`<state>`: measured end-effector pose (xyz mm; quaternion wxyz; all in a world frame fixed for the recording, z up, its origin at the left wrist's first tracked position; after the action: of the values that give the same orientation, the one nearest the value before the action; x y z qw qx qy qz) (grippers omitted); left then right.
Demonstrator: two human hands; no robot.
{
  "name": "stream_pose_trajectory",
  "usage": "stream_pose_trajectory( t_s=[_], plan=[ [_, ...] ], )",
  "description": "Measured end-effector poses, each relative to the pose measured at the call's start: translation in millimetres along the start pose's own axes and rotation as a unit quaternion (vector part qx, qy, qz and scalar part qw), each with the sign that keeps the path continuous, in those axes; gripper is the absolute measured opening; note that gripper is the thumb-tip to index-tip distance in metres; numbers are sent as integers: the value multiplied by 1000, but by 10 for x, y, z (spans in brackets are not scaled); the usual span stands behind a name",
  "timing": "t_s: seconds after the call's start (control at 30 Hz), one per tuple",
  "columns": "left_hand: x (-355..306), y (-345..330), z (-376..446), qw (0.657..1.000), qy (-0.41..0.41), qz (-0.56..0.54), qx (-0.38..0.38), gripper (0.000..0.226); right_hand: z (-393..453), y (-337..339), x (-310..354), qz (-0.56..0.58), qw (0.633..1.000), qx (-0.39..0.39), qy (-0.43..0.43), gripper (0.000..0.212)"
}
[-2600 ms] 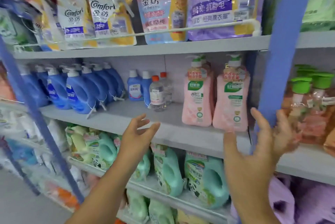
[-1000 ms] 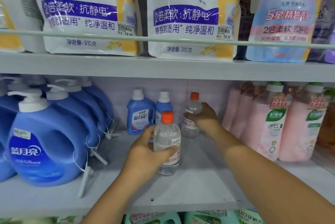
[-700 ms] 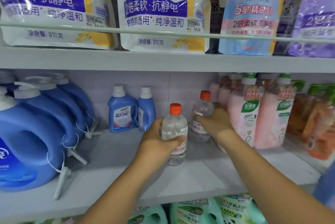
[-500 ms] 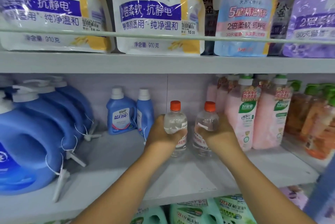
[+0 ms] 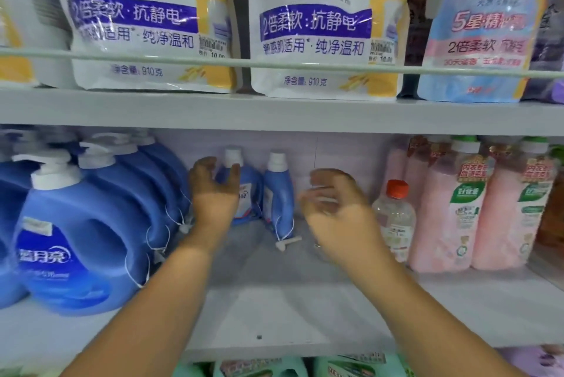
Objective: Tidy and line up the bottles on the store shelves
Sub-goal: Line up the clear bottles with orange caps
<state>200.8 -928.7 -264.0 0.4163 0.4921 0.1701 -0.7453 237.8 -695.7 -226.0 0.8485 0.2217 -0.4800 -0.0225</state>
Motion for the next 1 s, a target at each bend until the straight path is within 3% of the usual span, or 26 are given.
stream_pose_trajectory(
  t_s=[0.07, 0.2, 0.33, 0.4, 0.5, 0.67, 0.83, 1.0],
  plan=[
    [221, -11, 246, 997, 59, 26, 46, 50, 451, -239, 41, -74, 996, 44, -21, 31],
    [533, -107, 369, 980, 79, 55, 177, 15, 1189, -485, 29, -181, 977, 84, -73, 62],
    [598, -116, 264, 967, 131, 96, 198, 42, 1494, -607, -88, -211, 960, 139, -119, 47],
    [533, -63, 204, 965, 143, 100, 197, 46, 1549, -629, -147, -222, 957, 141, -122, 43],
    [466, 158, 8, 971, 121, 73, 191, 43, 1591, -593, -167, -241, 951, 151, -117, 45],
    [267, 712, -605, 964, 91, 14, 249, 29, 1516, -454, -63, -240, 932, 265, -64, 49],
    [108, 938, -1011, 939, 70, -46, 334, 31, 1362, -420, 70, -153, 918, 366, -17, 28],
    [41, 759, -1178, 950, 30, -67, 303, 34, 1228, -517, 168, -118, 903, 413, -3, 21]
  ],
)
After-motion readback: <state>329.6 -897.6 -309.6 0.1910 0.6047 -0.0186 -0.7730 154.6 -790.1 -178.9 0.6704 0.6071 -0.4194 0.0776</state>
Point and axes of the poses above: each hand's wrist, its own z-axis towards the middle knuckle, its own y-axis out of the back of the hand, x = y × z, the point moved 2 cm from there along z, towards the middle knuckle, and after that the axes turned 11 degrees about x, right-handed, at the moved point
